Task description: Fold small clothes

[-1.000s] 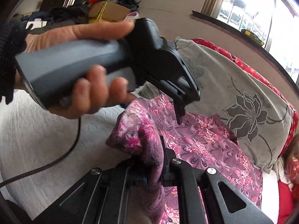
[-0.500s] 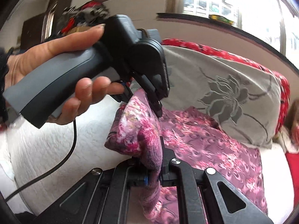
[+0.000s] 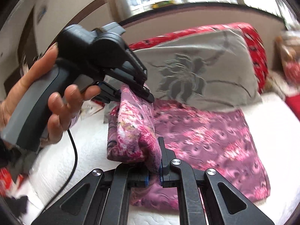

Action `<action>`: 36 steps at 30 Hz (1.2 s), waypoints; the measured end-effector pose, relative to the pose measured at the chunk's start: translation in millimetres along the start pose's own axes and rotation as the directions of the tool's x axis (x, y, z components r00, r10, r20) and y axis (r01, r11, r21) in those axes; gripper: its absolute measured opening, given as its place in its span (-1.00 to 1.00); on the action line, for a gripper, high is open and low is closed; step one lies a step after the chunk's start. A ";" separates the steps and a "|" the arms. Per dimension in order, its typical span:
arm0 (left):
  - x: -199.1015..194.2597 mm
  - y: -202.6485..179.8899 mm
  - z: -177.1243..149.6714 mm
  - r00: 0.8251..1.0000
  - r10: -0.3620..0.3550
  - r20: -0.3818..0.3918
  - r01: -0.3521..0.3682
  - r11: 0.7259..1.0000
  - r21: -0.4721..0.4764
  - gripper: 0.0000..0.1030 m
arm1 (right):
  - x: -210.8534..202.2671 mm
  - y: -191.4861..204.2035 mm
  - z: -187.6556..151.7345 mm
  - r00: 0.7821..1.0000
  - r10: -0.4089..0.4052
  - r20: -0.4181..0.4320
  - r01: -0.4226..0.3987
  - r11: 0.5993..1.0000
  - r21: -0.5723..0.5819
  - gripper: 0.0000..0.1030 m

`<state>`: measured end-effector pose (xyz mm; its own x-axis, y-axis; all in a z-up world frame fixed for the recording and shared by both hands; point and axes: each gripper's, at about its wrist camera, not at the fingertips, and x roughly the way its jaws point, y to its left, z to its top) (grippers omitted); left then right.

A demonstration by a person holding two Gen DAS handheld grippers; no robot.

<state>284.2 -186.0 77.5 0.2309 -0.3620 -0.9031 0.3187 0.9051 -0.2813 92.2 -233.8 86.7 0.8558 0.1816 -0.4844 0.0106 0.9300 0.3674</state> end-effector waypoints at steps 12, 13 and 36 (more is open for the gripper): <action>71.5 -88.6 -6.8 0.995 0.010 -0.100 -0.003 0.997 0.075 -0.69 | -24.6 -112.6 -17.1 1.000 0.005 -0.024 0.004 0.936 0.352 -0.87; 77.6 -95.8 -7.3 0.994 0.012 -0.109 -0.002 0.997 0.083 -0.69 | -25.9 -119.5 -18.5 1.000 0.006 -0.023 0.003 0.926 0.377 -0.87; 37.1 30.3 -22.0 0.999 -0.046 0.002 0.046 0.984 -0.170 -0.11 | -73.0 -229.7 -23.7 0.998 -0.054 -0.013 0.048 0.735 0.676 -0.48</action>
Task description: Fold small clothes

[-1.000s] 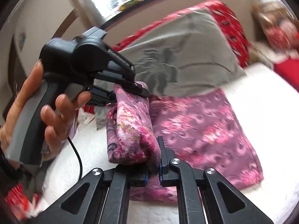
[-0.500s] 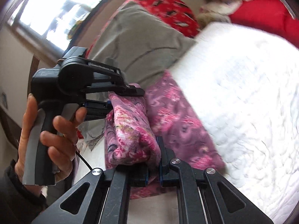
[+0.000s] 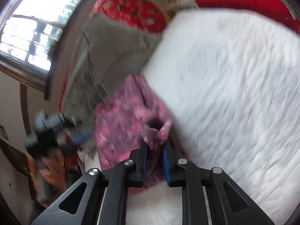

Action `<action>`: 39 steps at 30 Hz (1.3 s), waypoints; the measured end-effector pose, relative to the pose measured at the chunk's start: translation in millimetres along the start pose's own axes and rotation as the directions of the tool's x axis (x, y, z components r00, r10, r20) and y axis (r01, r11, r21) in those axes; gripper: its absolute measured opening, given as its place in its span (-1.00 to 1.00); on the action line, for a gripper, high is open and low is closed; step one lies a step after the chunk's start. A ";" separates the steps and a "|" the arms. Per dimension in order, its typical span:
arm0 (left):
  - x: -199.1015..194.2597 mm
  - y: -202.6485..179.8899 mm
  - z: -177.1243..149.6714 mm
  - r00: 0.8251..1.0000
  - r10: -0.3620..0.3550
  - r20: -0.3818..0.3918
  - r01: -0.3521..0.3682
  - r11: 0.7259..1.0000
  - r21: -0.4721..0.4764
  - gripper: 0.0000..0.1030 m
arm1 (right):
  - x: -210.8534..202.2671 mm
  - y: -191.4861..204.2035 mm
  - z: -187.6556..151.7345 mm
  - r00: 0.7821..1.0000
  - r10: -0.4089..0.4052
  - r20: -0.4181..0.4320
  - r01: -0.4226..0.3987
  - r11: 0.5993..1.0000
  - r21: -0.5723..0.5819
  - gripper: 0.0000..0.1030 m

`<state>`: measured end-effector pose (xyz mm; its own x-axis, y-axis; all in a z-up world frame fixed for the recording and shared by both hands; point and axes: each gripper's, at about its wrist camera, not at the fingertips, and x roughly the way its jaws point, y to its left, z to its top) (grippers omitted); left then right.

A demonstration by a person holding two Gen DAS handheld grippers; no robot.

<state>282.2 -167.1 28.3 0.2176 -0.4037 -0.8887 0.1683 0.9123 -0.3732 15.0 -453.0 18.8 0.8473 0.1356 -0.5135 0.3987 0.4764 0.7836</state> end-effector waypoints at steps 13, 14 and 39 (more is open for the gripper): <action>17.3 -0.5 -23.8 1.000 -0.006 -0.019 0.006 1.000 0.028 -0.09 | 199.7 76.1 74.4 0.937 -0.104 -0.333 0.008 0.961 -0.278 -0.43; 19.6 -2.3 -23.7 1.000 0.001 -0.009 -0.001 1.000 0.030 -0.09 | 200.9 85.5 74.5 0.942 -0.090 -0.322 -0.019 0.947 -0.320 -0.89; 34.8 -13.7 -74.7 0.989 0.147 -0.012 -0.146 0.987 0.069 0.17 | 128.1 44.2 35.5 0.908 -0.249 -0.337 0.058 0.870 -0.489 -0.65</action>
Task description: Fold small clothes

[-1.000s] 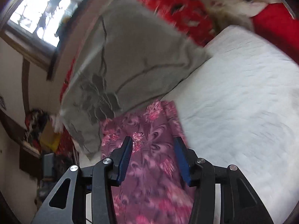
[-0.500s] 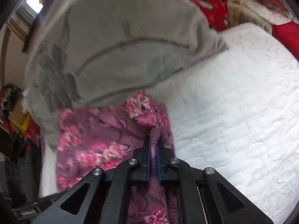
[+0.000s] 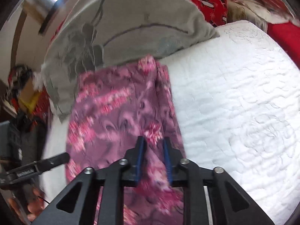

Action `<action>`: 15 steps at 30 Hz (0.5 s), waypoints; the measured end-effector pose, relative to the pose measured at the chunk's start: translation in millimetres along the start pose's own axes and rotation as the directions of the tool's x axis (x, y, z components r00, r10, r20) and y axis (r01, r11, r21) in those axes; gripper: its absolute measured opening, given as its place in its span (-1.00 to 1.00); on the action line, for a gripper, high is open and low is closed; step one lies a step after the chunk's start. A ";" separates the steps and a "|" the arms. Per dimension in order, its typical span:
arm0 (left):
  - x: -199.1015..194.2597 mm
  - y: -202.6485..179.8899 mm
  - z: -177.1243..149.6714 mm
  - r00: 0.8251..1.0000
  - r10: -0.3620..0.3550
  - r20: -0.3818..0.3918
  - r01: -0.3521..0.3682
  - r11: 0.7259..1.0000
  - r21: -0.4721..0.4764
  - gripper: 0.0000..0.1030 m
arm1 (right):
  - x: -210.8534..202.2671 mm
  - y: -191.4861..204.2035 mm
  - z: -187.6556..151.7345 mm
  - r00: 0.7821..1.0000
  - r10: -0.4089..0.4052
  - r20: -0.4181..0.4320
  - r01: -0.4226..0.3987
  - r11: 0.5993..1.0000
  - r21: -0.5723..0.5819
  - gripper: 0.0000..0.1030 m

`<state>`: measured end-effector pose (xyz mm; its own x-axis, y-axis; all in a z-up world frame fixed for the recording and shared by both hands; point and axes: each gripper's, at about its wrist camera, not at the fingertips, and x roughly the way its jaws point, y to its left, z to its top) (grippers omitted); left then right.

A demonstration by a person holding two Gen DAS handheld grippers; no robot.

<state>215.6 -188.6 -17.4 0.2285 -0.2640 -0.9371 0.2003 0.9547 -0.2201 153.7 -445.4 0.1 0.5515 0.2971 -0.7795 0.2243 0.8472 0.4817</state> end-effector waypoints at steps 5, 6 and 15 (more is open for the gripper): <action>-9.2 20.1 -20.4 0.993 -0.114 -0.033 0.110 0.990 -0.090 0.17 | -35.8 -24.0 -14.5 0.989 0.138 0.049 -0.144 0.980 0.139 -0.38; -7.0 22.1 -26.0 0.992 -0.122 -0.043 0.117 0.988 -0.101 0.17 | -37.8 -25.8 -19.5 0.990 0.136 0.038 -0.140 0.980 0.141 -0.26; 5.1 27.1 -54.2 0.985 -0.139 -0.106 0.120 0.979 -0.164 0.17 | -71.3 -22.1 -63.8 0.967 0.227 0.113 -0.242 0.960 0.139 -0.91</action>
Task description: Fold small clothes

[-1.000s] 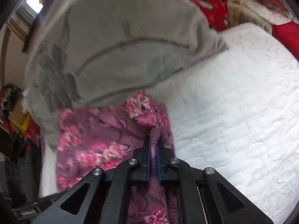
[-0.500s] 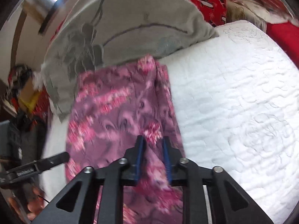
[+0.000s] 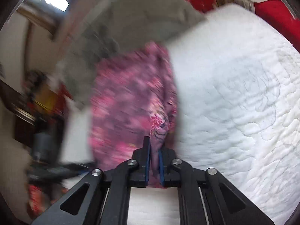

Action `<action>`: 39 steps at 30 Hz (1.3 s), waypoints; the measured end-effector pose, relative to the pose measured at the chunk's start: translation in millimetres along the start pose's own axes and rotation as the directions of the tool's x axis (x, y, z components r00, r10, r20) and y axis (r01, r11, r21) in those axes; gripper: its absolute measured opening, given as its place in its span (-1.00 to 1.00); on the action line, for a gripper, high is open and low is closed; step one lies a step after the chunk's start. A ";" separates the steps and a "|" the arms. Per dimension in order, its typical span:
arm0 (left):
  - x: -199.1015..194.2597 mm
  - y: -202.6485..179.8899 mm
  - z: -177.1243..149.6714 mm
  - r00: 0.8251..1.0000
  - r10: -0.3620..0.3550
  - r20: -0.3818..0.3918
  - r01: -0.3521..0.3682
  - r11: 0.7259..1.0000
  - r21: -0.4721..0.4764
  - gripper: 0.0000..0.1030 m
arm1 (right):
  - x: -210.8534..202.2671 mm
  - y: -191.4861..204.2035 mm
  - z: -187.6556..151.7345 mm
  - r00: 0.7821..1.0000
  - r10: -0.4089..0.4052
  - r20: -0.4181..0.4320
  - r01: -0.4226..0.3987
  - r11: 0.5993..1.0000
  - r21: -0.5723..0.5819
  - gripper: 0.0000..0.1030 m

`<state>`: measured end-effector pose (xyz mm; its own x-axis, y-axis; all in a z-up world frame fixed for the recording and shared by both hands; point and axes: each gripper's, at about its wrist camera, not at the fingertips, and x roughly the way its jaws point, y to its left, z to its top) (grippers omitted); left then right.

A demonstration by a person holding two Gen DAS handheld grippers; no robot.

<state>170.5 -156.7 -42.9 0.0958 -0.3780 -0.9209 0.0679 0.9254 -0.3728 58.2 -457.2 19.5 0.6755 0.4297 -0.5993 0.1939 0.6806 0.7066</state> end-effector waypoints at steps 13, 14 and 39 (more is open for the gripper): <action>-42.5 -27.9 54.8 0.985 -0.009 0.174 0.004 1.000 0.030 0.17 | 8.0 40.2 35.0 0.991 -0.090 0.097 0.101 0.988 -0.120 -0.47; -37.4 -26.7 59.0 0.985 0.005 0.172 -0.009 1.000 0.026 0.17 | 17.5 48.3 38.4 0.990 -0.097 0.106 0.113 0.981 -0.156 -0.47; 23.8 -39.8 138.9 0.963 0.140 0.232 -0.180 0.970 0.164 0.51 | 159.3 40.5 110.2 0.946 -0.309 0.100 0.324 0.924 -0.203 -0.54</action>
<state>308.0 -206.2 -34.0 0.3319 -0.2410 -0.9120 0.2118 0.9612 -0.1769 252.0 -426.6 -5.9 0.6501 0.1363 -0.7475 0.2537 0.8884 0.3826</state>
